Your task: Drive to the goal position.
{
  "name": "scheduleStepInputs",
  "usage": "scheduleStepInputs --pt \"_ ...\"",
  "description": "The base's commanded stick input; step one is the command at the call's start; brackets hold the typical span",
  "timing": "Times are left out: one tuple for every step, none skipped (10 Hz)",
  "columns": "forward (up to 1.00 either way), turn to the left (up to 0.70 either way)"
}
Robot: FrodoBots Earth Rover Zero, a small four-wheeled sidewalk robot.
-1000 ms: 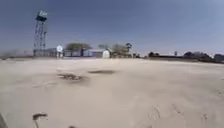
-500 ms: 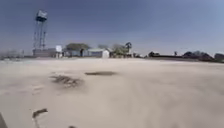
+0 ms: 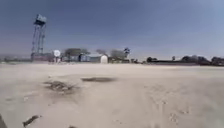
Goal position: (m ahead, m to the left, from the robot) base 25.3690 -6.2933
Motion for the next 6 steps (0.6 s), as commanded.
scheduleStepInputs --pt "0.85 0.00" --pt "0.85 0.00" --pt "0.85 0.00" --pt "0.85 0.00" --pt "0.85 0.00" --pt "0.85 0.00"
